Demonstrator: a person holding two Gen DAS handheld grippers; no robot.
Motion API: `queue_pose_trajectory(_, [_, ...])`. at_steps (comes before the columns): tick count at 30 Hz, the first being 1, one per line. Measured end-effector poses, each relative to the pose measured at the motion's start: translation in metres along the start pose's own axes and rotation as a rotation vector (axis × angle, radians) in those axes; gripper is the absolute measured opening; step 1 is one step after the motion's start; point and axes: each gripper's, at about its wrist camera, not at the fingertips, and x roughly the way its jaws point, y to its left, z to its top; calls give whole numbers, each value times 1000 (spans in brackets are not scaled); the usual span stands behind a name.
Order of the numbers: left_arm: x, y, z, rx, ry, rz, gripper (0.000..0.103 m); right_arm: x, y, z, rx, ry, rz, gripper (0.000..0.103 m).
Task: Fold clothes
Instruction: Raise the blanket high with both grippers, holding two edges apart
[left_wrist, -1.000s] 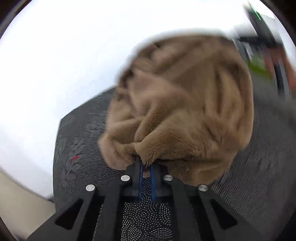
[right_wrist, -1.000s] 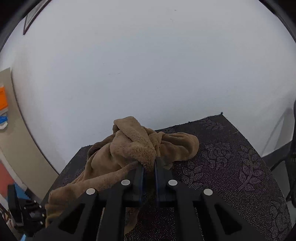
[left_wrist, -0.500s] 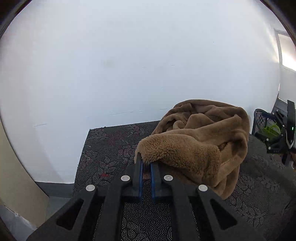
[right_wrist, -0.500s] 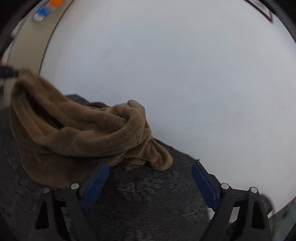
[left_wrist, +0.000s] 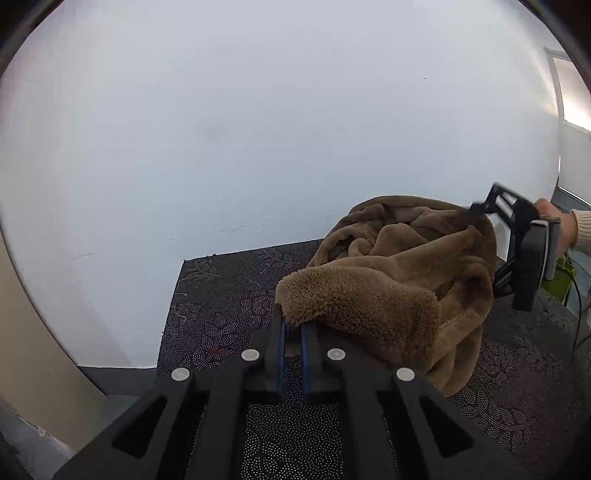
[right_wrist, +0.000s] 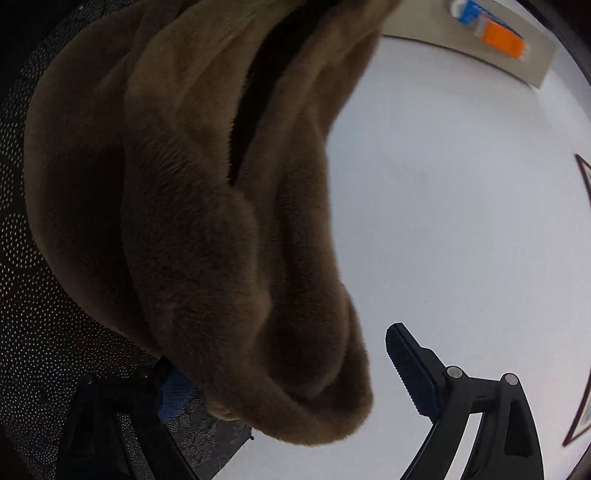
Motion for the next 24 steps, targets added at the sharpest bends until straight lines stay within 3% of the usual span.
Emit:
queue_pose_trajectory(1, [-1,2,1,-11,-6,3,8,6,2,3,-32,4,19,62])
queue_pose_trajectory(2, [-2,4,1,-22,-11,7,8,12,3,7,-64,8,37,25])
queue_pose_trajectory(3, [-3,6,2,-33,-17,10,8,17,3,9,-74,15,50,20])
queue_pose_trajectory(7, [-9,13,6,-79,-47,21,8,17,-27,7,180,50,-18,14])
queue_pose_trajectory(14, [-53,-2,36,-125,-218,-3,8,-30,-129,-16,825,7,-259,11])
queue_pose_trajectory(21, [-130,-19,79,-124,-440,-20,8,-78,-181,-21,1056,-43,-421,11])
queue_pose_trajectory(24, [-168,-22,94,-113,-550,18,6,-104,-204,-26,1125,-65,-485,11])
